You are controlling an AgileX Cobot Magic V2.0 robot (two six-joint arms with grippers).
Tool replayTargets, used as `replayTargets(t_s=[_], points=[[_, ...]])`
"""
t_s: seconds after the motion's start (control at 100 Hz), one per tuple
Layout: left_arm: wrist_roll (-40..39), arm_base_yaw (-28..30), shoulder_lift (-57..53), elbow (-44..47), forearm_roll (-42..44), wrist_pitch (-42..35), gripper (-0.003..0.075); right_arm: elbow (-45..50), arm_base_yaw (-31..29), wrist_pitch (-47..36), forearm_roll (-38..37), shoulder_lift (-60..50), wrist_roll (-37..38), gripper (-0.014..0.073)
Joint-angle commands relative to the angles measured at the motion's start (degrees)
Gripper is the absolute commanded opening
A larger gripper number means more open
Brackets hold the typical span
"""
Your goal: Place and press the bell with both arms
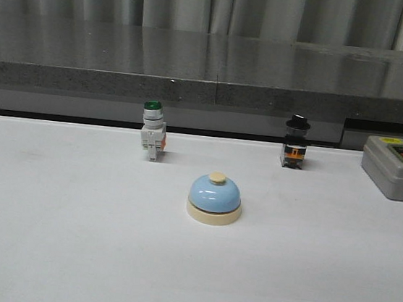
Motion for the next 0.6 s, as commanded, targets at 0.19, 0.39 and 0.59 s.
replayTargets(t_s=[0.19,0.39,0.59], points=[[-0.70,-0.27,-10.95,7.49,-4.25,-6.38,-0.0020,-0.80,-0.43,-4.59,-0.66,-0.96,-0.13,-0.0069],[-0.70,-0.27,-18.27,13.19,-4.25,-7.00,-0.0020,-0.80,-0.43,-4.59,-0.66,-0.96,-0.13,-0.0069],[-0.70,-0.27,-25.27,19.07,-4.65,-7.11,-0.0020,-0.80,-0.43,-4.59,-0.66,-0.96,-0.13,-0.0069]])
